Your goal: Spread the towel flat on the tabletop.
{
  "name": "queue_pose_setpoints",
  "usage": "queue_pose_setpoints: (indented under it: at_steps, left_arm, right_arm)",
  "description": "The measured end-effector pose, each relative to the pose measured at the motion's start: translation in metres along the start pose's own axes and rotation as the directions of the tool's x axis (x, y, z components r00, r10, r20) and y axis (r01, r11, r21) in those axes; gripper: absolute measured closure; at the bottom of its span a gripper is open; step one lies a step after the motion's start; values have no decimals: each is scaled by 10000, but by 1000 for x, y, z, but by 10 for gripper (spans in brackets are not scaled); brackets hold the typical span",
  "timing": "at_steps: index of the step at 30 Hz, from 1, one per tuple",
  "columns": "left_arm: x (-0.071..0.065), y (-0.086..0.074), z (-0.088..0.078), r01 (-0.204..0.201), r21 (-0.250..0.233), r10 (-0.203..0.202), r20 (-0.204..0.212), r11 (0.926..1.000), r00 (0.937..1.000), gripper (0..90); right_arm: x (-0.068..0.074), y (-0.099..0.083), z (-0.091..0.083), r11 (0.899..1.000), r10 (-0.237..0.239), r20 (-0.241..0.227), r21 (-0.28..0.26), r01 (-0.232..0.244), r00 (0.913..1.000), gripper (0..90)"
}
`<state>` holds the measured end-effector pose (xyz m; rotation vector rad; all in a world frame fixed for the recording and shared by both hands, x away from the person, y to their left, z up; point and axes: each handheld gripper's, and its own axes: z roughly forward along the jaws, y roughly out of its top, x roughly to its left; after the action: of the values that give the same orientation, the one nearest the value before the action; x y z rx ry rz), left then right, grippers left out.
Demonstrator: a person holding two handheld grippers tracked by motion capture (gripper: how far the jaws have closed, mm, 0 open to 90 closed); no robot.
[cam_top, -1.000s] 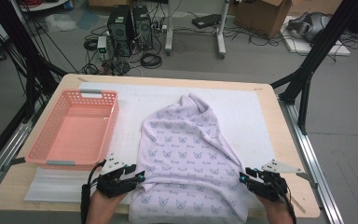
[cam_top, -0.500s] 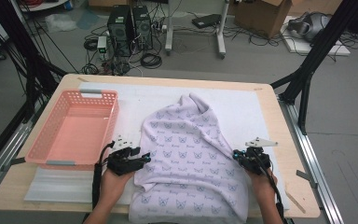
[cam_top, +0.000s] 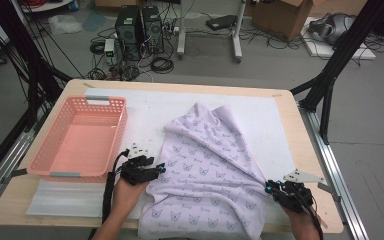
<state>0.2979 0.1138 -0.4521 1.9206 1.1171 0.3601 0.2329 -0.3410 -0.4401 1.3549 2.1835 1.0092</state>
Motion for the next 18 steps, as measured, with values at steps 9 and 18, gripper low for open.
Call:
queue_pose_setpoints:
  at_steps: [9, 18]
  left_arm:
    - [-3, 3, -1, -146, 51, 148, -604, 9999, 9981, 861]
    - [9, 15, 8, 122, -808, -236, -1417, 9967, 9896, 863]
  right_arm:
    - [-4, 24, 35, 9998, 191, -99, 106, -190, 9998, 720]
    - [-32, 55, 65, 9988, 272, 800, -419, -239, 9964, 865]
